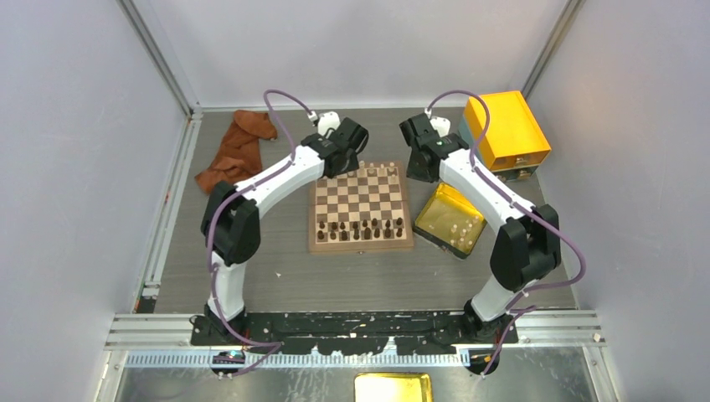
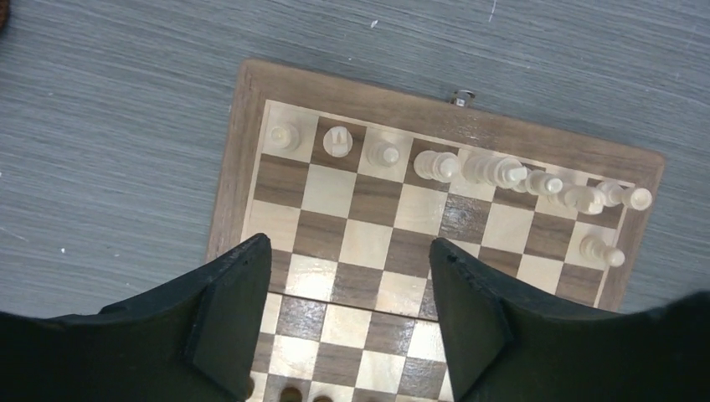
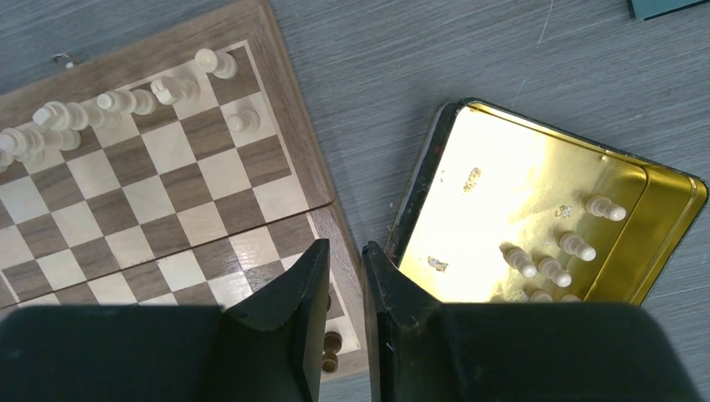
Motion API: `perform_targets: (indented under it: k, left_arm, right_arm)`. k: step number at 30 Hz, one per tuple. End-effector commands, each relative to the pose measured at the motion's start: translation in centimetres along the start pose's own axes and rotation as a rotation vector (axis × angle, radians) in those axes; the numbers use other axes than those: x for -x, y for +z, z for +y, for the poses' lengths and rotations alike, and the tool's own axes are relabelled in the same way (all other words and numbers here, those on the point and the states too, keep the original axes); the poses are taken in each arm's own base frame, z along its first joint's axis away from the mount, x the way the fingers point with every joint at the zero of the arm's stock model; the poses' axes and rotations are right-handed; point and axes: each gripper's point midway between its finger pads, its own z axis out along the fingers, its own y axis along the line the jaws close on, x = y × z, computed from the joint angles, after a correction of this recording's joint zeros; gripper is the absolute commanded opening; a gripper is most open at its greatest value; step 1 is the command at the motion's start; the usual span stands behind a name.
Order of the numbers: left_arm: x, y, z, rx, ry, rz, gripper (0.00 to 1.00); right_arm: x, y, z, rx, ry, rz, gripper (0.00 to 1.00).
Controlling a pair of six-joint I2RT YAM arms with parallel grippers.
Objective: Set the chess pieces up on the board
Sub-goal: Adjust the chess piece on the chessboard.
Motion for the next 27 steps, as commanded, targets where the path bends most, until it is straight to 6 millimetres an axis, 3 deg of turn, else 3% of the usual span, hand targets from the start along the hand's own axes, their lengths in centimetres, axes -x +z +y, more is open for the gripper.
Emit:
perform_targets:
  k: [1, 14, 27]
  left_arm:
    - [1.1, 0.5, 0.0, 0.038, -0.148, 0.025, 0.68]
    - [1.9, 2.7, 0.7, 0.073, -0.207, 0.051, 0.45]
    - [1.9, 4.1, 1.0, 0.078, -0.147, 0.082, 0.42]
  right_arm:
    - [1.9, -1.8, -0.1, 0.028, 0.051, -0.095, 0.26]
    - [1.8, -1.3, -0.1, 0.025, 0.045, -0.088, 0.26]
    - [1.9, -0.5, 0.4, 0.020, 0.039, -0.078, 0.25]
